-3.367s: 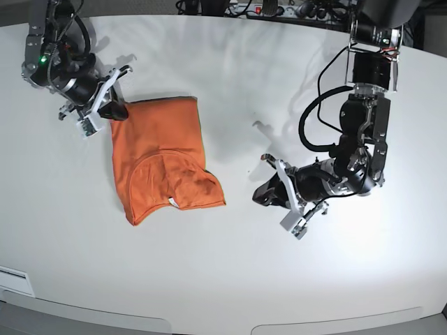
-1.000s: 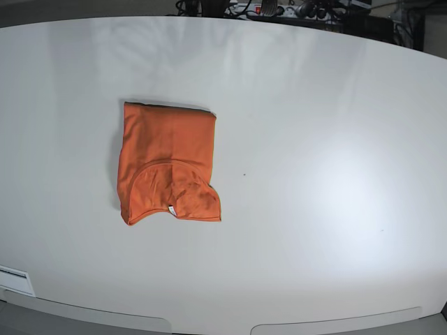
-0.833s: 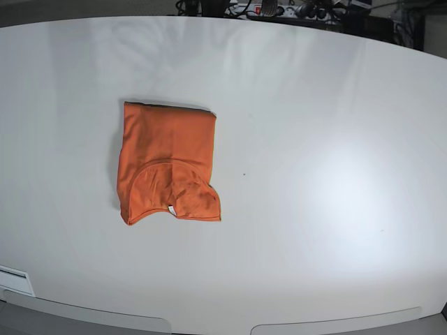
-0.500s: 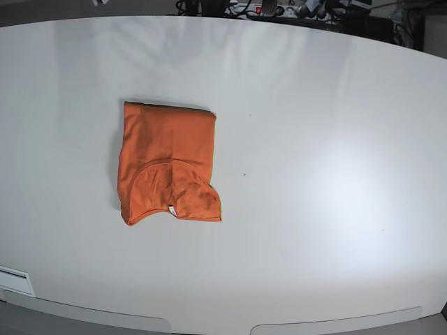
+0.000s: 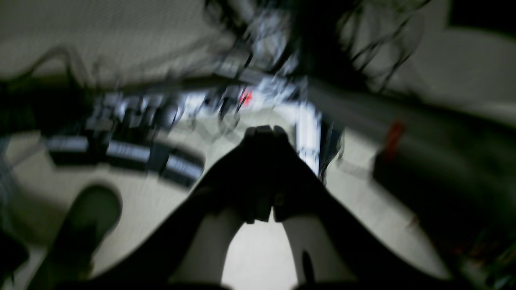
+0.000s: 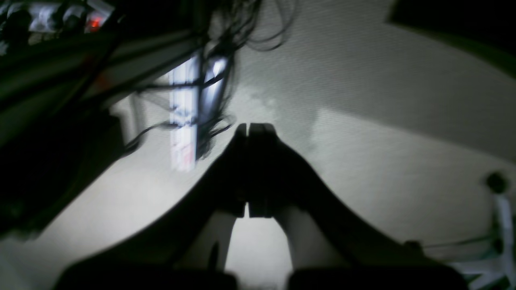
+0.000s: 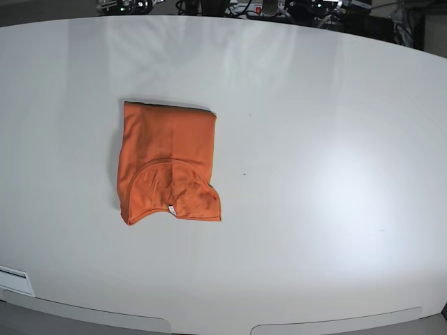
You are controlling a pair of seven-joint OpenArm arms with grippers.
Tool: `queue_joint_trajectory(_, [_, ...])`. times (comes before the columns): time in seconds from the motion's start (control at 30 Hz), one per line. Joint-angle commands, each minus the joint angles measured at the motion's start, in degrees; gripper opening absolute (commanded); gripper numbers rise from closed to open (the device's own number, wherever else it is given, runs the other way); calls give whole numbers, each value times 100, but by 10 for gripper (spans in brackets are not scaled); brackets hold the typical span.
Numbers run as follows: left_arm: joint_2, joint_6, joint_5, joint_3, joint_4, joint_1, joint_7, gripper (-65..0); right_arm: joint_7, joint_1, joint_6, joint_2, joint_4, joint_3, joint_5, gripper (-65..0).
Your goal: Fold the T-shirt properly
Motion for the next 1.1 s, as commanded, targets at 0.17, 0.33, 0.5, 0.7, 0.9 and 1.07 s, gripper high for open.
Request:
queue_joint_trajectory(0.17, [9, 210, -4, 474, -1412, 105, -1147, -650, 396, -20, -92, -369, -828, -72, -181, -650])
queue_joint_trajectory(0.33, [17, 210, -101, 492, -1543, 63, -1233, -650, 579, -142, -94, -466, -949, -72, -208, -650])
queue_joint_trajectory(0.5, [46, 208, -140, 492, -1329, 55, -1080, -650, 616, -105, -131, -466, -944, -72, -223, -650])
queue_joint_trajectory(0.7, [63, 210, -369, 492, -1145, -20, -988, -650, 616, -72, -70, -466, -944, -72, -227, -650])
queue_joint_trajectory(0.9, [61, 238, -356, 492, -1110, -42, -992, -650, 649, -44, -94, -463, -885, -72, -485, -650])
queue_joint_trajectory(1.07, [61, 92, -369, 492, -1108, -31, -997, -650, 654, -48, 131, -452, -573, -72, -459, -650])
